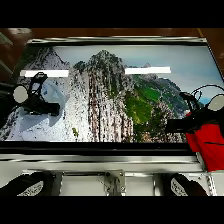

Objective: Fold the shirts.

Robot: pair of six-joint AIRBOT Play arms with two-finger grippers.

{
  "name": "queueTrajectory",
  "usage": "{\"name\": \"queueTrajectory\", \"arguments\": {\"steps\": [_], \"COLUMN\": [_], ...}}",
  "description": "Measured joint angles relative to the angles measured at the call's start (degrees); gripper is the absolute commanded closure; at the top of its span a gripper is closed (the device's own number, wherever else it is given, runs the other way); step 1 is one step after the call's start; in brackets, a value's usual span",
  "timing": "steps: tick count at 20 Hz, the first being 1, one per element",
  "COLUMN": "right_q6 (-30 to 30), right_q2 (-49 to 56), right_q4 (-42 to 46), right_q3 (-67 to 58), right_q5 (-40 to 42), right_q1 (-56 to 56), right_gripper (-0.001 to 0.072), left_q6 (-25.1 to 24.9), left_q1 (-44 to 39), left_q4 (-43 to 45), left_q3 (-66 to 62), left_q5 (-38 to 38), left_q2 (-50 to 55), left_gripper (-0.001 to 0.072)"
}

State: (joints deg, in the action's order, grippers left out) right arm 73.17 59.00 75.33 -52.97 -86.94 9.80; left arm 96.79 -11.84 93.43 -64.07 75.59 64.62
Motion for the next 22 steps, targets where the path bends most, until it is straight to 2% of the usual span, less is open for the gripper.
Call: {"name": "queueTrajectory", "arguments": {"steps": [17, 22], "right_q6": [0.0, 0.1], "right_q2": [0.0, 0.0], "right_q4": [-0.2, -3.2], "right_q3": [0.0, 0.0], "right_q5": [0.4, 2.8], "right_q1": [0.0, 0.0], "right_gripper": [0.0017, 0.0017], "left_q6": [0.0, 0.0], "left_q1": [0.0, 0.0], "left_q4": [0.0, 0.0], "left_q3": [0.0, 0.0], "left_q5": [-0.1, -4.0], "left_q2": [0.0, 0.0], "left_gripper": [0.0099, 0.0100]}}
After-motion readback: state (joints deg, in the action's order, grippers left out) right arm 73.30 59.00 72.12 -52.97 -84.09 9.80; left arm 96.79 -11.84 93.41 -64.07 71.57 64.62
